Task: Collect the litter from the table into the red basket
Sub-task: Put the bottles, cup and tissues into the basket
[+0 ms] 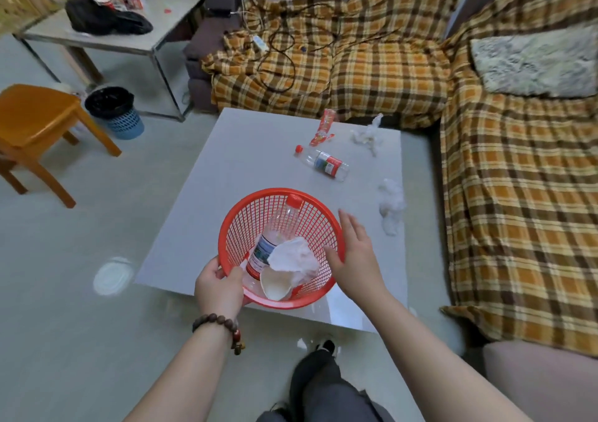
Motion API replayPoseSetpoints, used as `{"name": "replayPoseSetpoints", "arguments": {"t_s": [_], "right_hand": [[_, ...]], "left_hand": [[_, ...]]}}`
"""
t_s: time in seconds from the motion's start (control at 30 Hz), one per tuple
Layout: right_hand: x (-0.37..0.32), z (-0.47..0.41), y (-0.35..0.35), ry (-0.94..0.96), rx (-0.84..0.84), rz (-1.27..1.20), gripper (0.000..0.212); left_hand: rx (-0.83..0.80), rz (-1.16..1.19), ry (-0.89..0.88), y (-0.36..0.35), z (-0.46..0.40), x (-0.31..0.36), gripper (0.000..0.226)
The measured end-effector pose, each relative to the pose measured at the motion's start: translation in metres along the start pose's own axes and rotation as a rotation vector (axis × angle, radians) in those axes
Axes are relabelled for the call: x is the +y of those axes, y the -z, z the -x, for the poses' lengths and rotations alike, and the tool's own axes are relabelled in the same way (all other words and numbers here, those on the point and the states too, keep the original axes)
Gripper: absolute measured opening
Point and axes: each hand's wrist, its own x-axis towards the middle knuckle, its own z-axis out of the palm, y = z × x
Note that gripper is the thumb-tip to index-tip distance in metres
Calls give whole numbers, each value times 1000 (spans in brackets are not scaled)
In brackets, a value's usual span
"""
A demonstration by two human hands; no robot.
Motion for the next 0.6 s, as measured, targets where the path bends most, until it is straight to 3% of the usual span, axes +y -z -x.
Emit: {"name": "replayPoseSetpoints", "arguments": {"t_s": [0.2, 0.6], "right_hand": [[45, 37, 37, -143, -15, -53, 70], [160, 39, 149, -128, 71, -131, 69]], "left_hand": [[-88, -34, -29, -28, 45, -4, 11], [-118, -73, -128, -158, 136, 6, 15]]}}
